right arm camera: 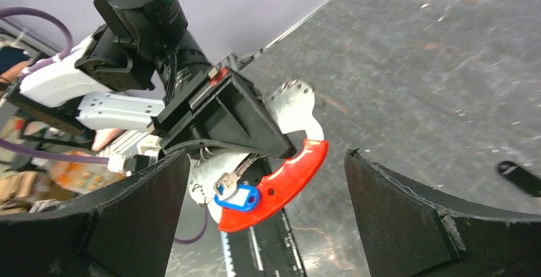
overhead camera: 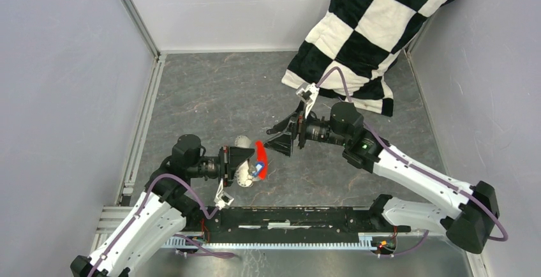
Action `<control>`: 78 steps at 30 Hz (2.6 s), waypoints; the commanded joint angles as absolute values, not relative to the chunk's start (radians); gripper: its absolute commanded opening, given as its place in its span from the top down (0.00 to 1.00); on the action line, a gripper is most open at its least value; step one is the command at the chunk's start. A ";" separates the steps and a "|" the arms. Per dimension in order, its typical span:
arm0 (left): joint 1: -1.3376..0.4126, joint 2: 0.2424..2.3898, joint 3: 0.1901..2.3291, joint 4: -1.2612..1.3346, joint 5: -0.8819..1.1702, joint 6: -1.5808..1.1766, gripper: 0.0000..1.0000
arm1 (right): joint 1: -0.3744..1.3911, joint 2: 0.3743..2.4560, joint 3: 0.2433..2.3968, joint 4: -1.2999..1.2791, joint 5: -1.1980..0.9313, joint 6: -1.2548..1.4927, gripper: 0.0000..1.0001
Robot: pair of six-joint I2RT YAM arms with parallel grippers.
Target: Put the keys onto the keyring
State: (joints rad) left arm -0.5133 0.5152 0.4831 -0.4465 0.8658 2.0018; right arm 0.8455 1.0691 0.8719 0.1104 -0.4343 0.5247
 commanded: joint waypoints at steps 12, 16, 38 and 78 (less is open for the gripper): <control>-0.517 0.520 0.487 -0.183 0.878 2.677 0.98 | 0.838 1.240 0.733 0.572 -0.647 0.935 0.18; -0.517 0.517 0.485 -0.181 0.873 2.675 0.98 | 0.837 1.272 0.683 0.733 -0.675 1.039 0.42; -0.516 0.487 0.502 -0.345 0.742 2.549 0.00 | 0.717 1.162 0.874 0.438 -0.631 0.647 1.00; -0.516 0.831 0.962 -0.213 0.963 0.168 0.04 | 0.700 0.987 0.910 0.022 -0.774 -0.028 1.00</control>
State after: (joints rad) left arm -0.5129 0.8238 0.9363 -0.3023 0.8841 0.3153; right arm 0.7002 0.9798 0.9054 -0.0242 -0.7319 -0.0162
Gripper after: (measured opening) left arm 0.991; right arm 0.034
